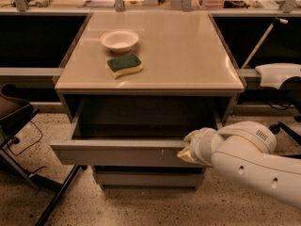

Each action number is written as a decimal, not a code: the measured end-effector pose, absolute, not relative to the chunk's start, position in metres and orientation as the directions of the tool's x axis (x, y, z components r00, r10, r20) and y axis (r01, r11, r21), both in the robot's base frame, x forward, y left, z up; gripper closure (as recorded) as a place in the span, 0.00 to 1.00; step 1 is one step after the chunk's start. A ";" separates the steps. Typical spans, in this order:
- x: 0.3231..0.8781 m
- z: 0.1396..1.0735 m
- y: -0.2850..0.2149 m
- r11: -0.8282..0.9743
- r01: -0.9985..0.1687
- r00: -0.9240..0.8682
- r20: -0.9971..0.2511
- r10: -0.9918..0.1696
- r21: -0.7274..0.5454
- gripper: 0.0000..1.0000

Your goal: Open top drawer

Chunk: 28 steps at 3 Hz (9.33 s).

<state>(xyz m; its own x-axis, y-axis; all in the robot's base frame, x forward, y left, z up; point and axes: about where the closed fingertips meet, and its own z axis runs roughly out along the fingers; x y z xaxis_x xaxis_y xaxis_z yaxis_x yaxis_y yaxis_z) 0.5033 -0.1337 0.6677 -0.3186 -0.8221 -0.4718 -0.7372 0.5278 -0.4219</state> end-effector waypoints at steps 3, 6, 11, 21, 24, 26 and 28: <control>0.490 0.670 -0.136 0.538 -0.732 -0.327 -0.478 -0.816 -0.418 1.00; 0.464 0.672 -0.139 0.560 -0.720 -0.344 -0.490 -0.801 -0.409 1.00; 0.441 0.674 -0.141 0.580 -0.709 -0.360 -0.501 -0.787 -0.401 1.00; 0.394 0.674 -0.142 0.621 -0.686 -0.395 -0.522 -0.756 -0.379 1.00; 0.388 0.675 -0.143 0.642 -0.669 -0.406 -0.540 -0.737 -0.374 0.58; 0.388 0.675 -0.143 0.642 -0.669 -0.406 -0.540 -0.737 -0.374 0.11; 0.388 0.675 -0.143 0.642 -0.669 -0.406 -0.540 -0.737 -0.374 0.00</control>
Offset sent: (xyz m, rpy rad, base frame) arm -0.2512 0.0322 -0.0565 0.1032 -0.0268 -0.1913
